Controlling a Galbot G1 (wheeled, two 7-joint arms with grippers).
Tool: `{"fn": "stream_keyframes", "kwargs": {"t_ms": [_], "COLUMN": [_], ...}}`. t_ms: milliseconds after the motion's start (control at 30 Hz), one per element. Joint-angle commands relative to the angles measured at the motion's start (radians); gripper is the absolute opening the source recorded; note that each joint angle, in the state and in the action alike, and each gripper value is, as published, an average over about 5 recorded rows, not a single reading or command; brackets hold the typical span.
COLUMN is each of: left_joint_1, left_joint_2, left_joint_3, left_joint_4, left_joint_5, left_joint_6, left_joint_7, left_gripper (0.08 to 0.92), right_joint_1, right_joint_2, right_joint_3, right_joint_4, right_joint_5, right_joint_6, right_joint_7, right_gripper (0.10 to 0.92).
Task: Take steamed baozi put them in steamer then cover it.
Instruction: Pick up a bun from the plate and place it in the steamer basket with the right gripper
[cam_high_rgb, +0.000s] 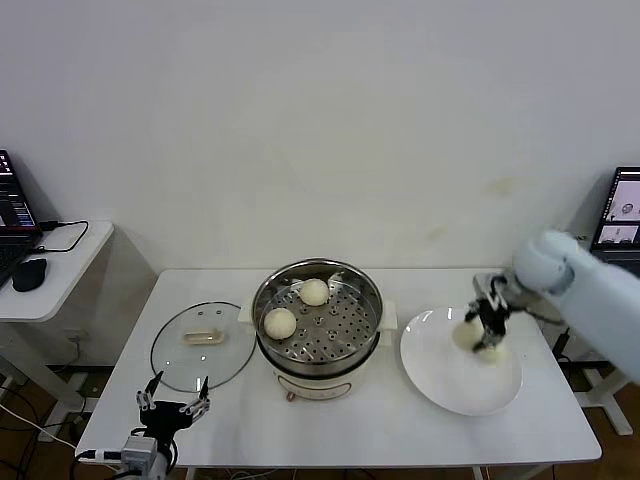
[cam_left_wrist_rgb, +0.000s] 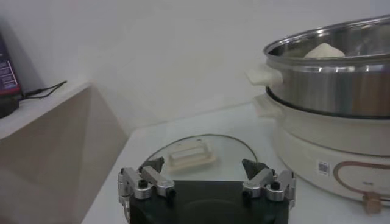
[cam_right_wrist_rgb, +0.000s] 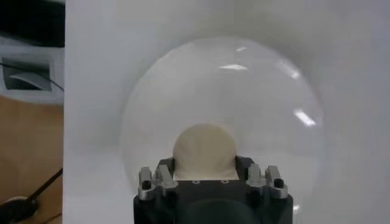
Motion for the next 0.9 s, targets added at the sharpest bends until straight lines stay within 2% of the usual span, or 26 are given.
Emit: {"fn": "stream_keyframes", "kwargs": {"t_ms": [33,300,533,900], "left_joint_1": [-0.004,-0.002,0.003,0.004], "left_joint_2": [-0.001,-0.003,-0.003,-0.010], "left_joint_3": [-0.001,-0.005,-0.018,-0.016], "left_joint_4": [-0.002,-0.011,-0.014,-0.025], "left_joint_5": [-0.002,-0.007,-0.012,-0.012], "left_joint_6": [-0.001,-0.003,-0.006,-0.008], "left_joint_7": [-0.006,-0.013,-0.020,-0.021], "left_gripper": [0.823,0.823,0.823,0.823], "right_joint_1": [0.449,0.449,0.396,0.311], "right_joint_2": [0.264,0.462,0.484,0.419], "right_joint_3": [-0.180,-0.209,-0.230,-0.276], "right_joint_4": [-0.200,-0.243,-0.144,0.088], "right_joint_5": [0.213,0.236,0.227,-0.080], "right_joint_6": [0.303,0.491,0.617,0.765], "right_joint_7": [-0.085,-0.108,-0.114,-0.048], "right_gripper": [0.609,0.611,0.611,0.619]}}
